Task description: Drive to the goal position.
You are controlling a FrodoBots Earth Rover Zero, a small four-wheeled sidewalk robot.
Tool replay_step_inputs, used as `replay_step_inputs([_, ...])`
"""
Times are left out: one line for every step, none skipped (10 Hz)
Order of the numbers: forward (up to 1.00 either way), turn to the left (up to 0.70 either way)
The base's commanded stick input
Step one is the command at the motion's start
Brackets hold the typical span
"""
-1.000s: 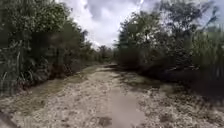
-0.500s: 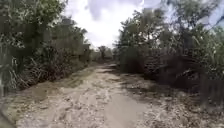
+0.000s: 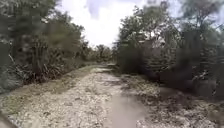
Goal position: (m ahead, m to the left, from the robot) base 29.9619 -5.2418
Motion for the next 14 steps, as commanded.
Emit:
replay_step_inputs([0.85,0.00])
replay_step_inputs([0.85,0.00])
replay_step_inputs([0.85,0.00])
replay_step_inputs([0.85,0.34])
replay_step_inputs([0.85,0.32])
replay_step_inputs([0.85,0.16])
replay_step_inputs([0.85,0.01])
replay_step_inputs([0.85,0.00])
replay_step_inputs([0.85,0.00])
replay_step_inputs([0.85,0.00])
replay_step_inputs([0.85,0.00])
replay_step_inputs([0.85,0.00])
replay_step_inputs([0.85,0.00])
replay_step_inputs([0.85,0.00])
